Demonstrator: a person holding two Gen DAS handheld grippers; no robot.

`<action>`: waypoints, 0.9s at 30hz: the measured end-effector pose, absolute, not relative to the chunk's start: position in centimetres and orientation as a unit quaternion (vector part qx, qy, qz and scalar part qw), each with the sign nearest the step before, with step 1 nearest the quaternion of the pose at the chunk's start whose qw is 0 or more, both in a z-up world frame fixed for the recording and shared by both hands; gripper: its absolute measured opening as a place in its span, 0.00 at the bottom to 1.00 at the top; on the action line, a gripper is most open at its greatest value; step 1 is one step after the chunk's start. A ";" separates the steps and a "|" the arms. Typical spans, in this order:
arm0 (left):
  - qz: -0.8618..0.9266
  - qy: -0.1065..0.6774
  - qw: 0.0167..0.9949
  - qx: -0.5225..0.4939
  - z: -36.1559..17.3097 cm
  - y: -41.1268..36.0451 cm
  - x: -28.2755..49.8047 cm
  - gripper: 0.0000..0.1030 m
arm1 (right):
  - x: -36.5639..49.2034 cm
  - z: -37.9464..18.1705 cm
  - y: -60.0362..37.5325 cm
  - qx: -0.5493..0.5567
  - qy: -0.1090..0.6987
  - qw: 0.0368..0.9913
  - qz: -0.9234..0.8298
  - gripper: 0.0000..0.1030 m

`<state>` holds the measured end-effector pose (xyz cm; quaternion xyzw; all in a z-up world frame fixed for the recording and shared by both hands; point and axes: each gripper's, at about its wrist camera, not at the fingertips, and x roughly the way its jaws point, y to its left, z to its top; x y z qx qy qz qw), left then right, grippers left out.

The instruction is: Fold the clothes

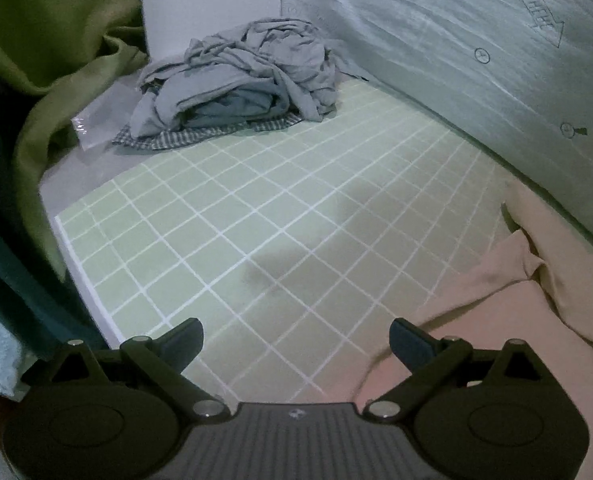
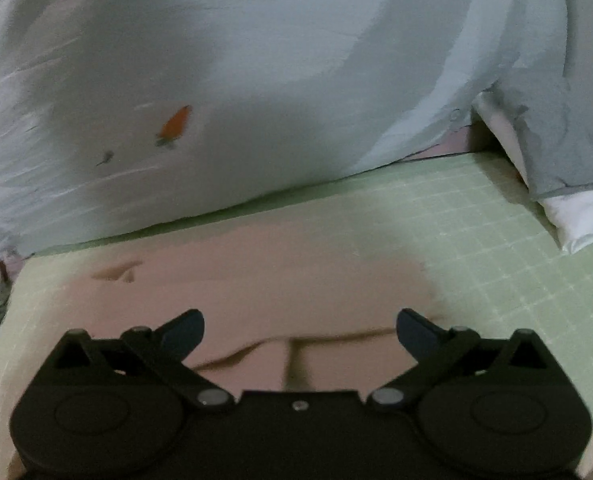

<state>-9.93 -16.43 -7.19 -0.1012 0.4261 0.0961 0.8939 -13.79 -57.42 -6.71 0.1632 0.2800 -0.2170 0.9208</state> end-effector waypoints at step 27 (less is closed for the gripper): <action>-0.128 0.446 0.885 0.044 -8.3 2.5 3.7 0.96 | -6.4 -13.2 -22.9 0.141 0.366 0.884 -0.255 0.77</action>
